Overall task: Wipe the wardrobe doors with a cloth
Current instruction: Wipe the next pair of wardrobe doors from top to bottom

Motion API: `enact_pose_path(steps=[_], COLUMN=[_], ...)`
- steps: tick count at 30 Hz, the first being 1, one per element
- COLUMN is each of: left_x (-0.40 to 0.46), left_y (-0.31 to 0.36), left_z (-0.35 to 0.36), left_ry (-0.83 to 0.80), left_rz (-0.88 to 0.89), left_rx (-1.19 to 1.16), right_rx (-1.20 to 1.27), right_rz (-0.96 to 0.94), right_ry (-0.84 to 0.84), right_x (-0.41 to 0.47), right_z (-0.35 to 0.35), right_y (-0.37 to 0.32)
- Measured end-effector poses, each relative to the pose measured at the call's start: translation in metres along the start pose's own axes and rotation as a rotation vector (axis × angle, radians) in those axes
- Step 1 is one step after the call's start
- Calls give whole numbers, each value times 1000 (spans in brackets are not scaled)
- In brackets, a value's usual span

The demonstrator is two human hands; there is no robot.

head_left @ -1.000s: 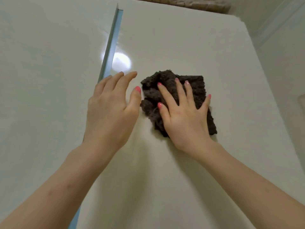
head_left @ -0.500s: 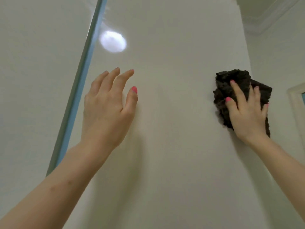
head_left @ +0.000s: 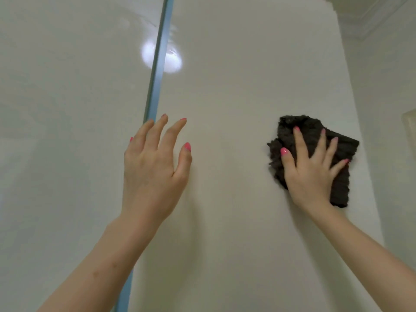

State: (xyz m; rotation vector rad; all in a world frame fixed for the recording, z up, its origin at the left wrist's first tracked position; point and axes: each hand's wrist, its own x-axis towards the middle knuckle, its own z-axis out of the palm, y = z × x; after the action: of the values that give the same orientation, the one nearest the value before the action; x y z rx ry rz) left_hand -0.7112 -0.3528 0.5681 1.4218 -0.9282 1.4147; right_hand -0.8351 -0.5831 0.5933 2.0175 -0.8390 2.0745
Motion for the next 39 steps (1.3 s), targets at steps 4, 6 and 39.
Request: enact_pose_path(steps=[4,6,39], left_x=[-1,-2,-67], left_y=[-10,-13,34], left_z=[-15,-23,4], left_ry=[-15,-10,-117], left_rz=[-17,-33,-136], left_rx=[22,24,-98], right_rx=[-51,-63,-81], right_rz=[-179,-299,-64], right_ry=[8,-18,-25], right_x=[-11,-22,-46], right_z=[16,24,-17], right_y=[-82,-120,105])
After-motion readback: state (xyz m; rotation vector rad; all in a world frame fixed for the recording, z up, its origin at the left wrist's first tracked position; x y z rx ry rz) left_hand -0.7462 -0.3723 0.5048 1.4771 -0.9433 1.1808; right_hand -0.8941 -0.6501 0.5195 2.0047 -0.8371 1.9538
